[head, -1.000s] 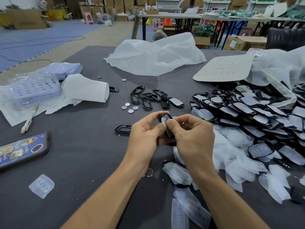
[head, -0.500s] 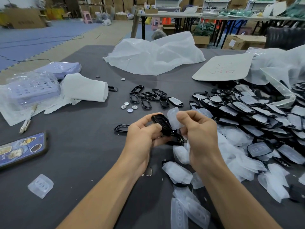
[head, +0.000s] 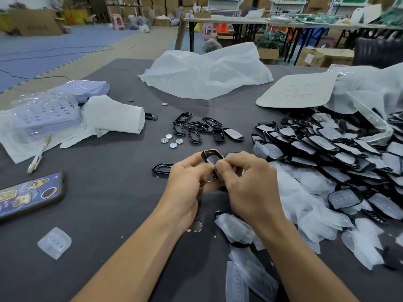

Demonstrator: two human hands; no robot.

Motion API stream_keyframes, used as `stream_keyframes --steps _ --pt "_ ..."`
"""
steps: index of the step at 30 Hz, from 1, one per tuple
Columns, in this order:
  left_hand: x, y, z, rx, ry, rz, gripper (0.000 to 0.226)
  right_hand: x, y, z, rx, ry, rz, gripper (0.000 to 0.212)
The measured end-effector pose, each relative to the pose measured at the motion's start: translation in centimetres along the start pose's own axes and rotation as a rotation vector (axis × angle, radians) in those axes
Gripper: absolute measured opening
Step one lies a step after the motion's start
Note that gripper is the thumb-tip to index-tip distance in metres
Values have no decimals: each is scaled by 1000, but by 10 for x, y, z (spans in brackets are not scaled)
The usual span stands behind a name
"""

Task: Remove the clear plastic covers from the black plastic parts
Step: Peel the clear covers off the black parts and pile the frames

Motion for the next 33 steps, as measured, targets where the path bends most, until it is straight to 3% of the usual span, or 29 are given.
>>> stream_keyframes --steps 3,7,17,24,26,30,33 --pt "-1 0 -1 39 8 26 27 6 -4 -3 44 64 4 8" --pt "0 -7 -2 88 32 63 23 11 -4 -5 47 111 -23 25" --pt "-3 -13 2 114 18 23 14 4 -6 -6 76 54 -39 12" --pt "-5 -17 2 164 35 158 19 15 -8 -3 74 97 -13 9" --pt "-4 -20 3 186 53 195 23 20 -10 0 83 133 80 17" --pt "-3 -24 5 211 59 221 20 29 4 0 -8 300 497 25" --pt "-4 -17 5 145 48 201 15 32 11 -3 -77 342 414 19"
Point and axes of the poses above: each hand's wrist, its own z-axis towards the middle knuckle, its own y-axis out of the palm, x = y × z, the point moved 10 cm from there along z, towards the middle knuckle, and after that the axes turned 7 degrees about -y, right-handed, at the moved point
